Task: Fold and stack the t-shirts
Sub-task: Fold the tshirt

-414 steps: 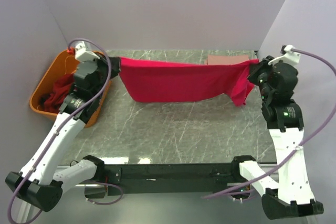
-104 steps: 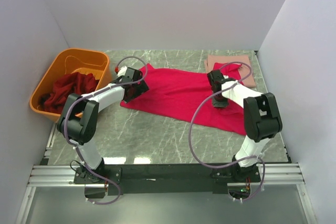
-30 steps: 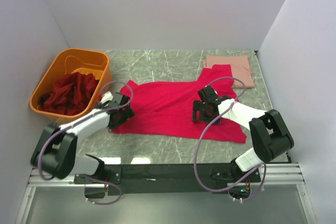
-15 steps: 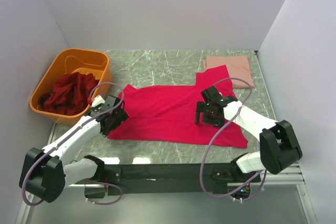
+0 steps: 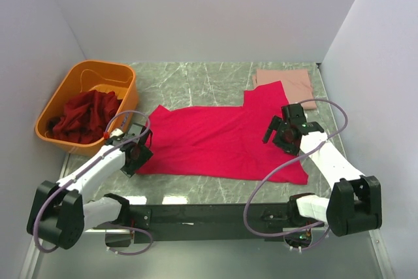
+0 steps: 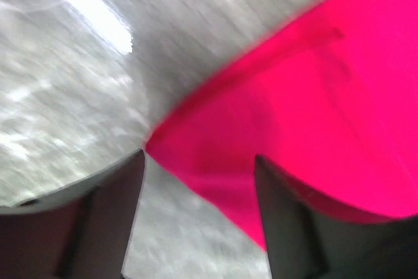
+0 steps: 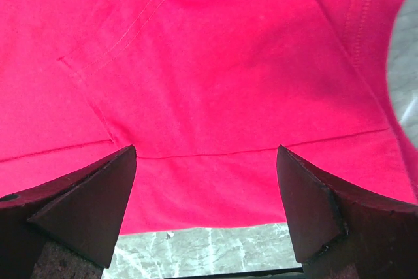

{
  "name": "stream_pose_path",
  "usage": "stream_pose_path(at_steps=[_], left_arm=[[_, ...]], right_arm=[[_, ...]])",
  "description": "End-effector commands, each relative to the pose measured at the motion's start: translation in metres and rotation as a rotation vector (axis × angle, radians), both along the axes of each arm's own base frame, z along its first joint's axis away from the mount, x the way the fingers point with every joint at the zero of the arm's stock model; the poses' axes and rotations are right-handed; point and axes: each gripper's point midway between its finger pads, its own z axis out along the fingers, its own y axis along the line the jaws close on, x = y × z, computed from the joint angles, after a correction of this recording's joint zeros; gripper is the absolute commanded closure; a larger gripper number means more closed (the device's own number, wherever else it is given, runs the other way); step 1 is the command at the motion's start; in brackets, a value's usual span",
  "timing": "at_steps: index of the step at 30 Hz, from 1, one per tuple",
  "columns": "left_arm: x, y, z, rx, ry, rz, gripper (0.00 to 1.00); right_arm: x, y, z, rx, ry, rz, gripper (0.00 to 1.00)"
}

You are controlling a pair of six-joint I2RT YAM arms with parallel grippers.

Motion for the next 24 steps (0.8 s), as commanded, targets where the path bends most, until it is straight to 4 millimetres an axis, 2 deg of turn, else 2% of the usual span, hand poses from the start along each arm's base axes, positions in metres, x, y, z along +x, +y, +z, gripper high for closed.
stream_pose_path(at_steps=[1, 4, 13, 15, 17, 20, 21, 24], left_arm=[[-0.017, 0.008, -0.017, 0.006, 0.095, 0.048, 0.31], [-0.021, 0.006, -0.022, -0.004, 0.112, 0.038, 0.39], [-0.025, 0.005, -0.029, -0.015, 0.115, 0.059, 0.45], [-0.022, 0.007, -0.025, -0.002, 0.099, 0.054, 0.43], [-0.008, 0.006, -0.007, 0.004, 0.028, 0.051, 0.37], [0.020, 0.005, 0.029, 0.017, -0.118, 0.038, 0.20], [0.031, 0.006, 0.045, 0.028, -0.170, 0.041, 0.16], [0.048, 0.005, 0.074, 0.045, -0.245, 0.021, 0.09]], right_arm=[[-0.002, -0.011, 0.005, -0.015, -0.024, -0.025, 0.06], [-0.002, -0.017, 0.003, -0.009, -0.020, -0.046, 0.06], [0.001, -0.022, 0.009, -0.017, -0.031, -0.058, 0.06], [0.002, -0.022, 0.011, -0.017, -0.042, -0.055, 0.06], [0.003, -0.020, 0.008, -0.012, -0.036, -0.047, 0.06], [0.006, -0.017, 0.008, 0.003, -0.042, -0.031, 0.06], [0.006, -0.015, 0.008, 0.006, -0.041, -0.023, 0.07], [0.007, -0.018, 0.009, -0.010, -0.044, -0.022, 0.06]])
